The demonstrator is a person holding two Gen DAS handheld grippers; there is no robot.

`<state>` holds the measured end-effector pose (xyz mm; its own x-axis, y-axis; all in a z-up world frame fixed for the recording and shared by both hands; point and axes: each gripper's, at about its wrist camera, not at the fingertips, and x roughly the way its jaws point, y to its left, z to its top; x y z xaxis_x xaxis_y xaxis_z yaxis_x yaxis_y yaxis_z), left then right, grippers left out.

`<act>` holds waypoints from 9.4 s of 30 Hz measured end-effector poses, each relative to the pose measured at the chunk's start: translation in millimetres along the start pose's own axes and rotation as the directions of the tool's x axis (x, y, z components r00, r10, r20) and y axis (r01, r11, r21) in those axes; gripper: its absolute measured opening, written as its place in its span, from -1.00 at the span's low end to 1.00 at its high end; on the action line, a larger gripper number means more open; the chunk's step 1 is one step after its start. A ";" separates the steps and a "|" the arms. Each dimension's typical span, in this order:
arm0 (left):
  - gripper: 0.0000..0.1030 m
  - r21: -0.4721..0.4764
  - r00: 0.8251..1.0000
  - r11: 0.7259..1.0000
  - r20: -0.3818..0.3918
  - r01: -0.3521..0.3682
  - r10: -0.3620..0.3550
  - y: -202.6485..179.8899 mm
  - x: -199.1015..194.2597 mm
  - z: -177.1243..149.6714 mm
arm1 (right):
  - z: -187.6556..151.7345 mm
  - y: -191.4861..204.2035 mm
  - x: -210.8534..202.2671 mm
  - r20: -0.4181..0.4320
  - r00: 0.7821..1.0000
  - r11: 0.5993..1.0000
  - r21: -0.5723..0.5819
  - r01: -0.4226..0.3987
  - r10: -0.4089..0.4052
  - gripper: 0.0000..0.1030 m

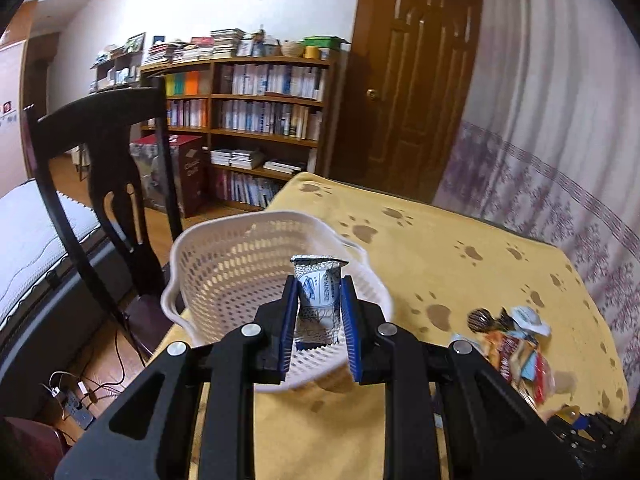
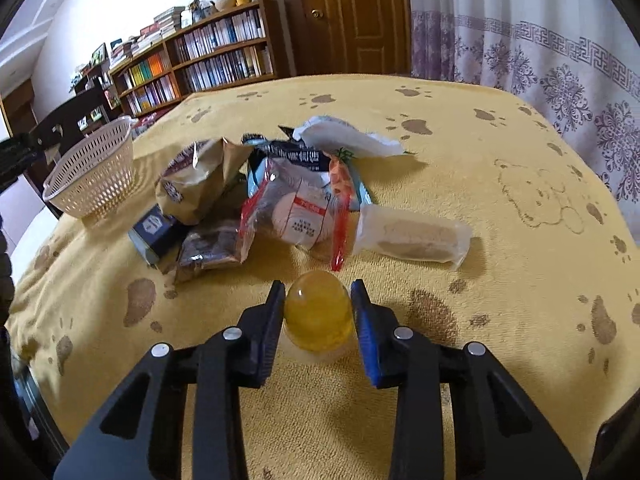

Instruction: Organize snacks

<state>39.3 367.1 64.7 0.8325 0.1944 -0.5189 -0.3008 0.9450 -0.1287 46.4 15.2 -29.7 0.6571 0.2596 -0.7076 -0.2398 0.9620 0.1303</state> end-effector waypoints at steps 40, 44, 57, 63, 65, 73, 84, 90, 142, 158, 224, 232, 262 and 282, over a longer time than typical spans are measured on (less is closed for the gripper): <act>0.94 -0.108 0.944 0.967 0.214 -0.231 0.249 36.0 -63.7 16.9 | 32.9 52.1 -24.9 0.033 0.982 0.982 -0.031 -0.187 0.188 0.06; 0.94 -0.060 0.946 0.971 0.220 -0.230 0.238 22.2 -66.6 14.2 | 13.7 43.0 -5.8 -0.035 0.978 0.979 0.019 -0.204 0.204 0.06; 0.94 -0.091 0.949 0.970 0.205 -0.225 0.239 33.3 -67.8 18.5 | -7.8 78.0 35.8 -0.090 0.995 0.990 -0.131 -0.049 0.038 0.15; 0.94 -0.074 0.951 0.973 0.207 -0.220 0.231 29.3 -67.4 19.4 | -11.8 83.7 27.8 -0.085 0.996 0.985 -0.170 -0.032 0.018 -0.09; 0.94 -0.074 0.950 0.972 0.207 -0.222 0.232 28.9 -67.2 19.7 | -9.8 82.8 24.2 -0.087 0.996 0.986 -0.161 -0.050 0.036 -0.10; 0.94 -0.109 0.947 0.968 0.210 -0.225 0.244 38.1 -71.6 23.3 | 17.4 97.1 -2.0 -0.044 0.987 0.978 -0.134 -0.160 0.155 -0.10; 0.94 -0.169 0.939 0.959 0.222 -0.229 0.264 58.9 -82.1 29.1 | 105.0 190.9 -1.1 0.017 0.951 0.930 -0.216 -0.298 0.309 -0.10; 0.94 -0.191 0.942 0.957 0.214 -0.218 0.257 64.6 -78.2 30.1 | 139.8 245.6 31.0 -0.021 0.935 0.911 -0.222 -0.349 0.353 -0.09; 0.94 0.027 0.979 0.989 0.147 -0.143 0.138 -4.9 -50.9 10.2 | 78.9 -5.4 24.7 0.040 0.989 0.961 0.235 -0.147 0.142 0.32; 0.94 0.146 0.991 0.985 0.106 -0.097 0.082 -45.4 -38.7 -7.6 | 48.0 -109.0 31.4 0.005 0.999 0.903 0.427 -0.046 0.049 0.32; 0.94 0.396 0.929 0.867 -0.329 0.301 -0.172 -193.1 82.4 -88.4 | 23.2 -86.2 36.8 -0.031 0.988 0.955 0.252 0.157 -0.154 0.45; 0.43 0.359 0.924 0.883 -0.335 0.304 -0.182 -184.1 89.0 -91.8 | 23.3 -86.2 36.8 -0.030 0.988 0.955 0.252 0.157 -0.154 0.45; 0.10 0.237 0.980 0.954 -0.113 0.185 -0.162 -104.2 17.9 -23.8 | 22.9 -86.0 36.7 -0.029 0.988 0.955 0.251 0.156 -0.154 0.45; 0.59 0.106 0.985 0.983 -0.110 0.147 -0.136 -46.0 8.6 -13.8 | 22.5 -86.3 36.4 -0.028 0.988 0.955 0.252 0.155 -0.153 0.45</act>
<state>53.8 321.7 54.5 0.8090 0.0343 -0.5867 -0.1239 0.9858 -0.1133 107.0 -56.5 -51.0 0.6657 0.1069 -0.7385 0.0529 0.9804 0.1897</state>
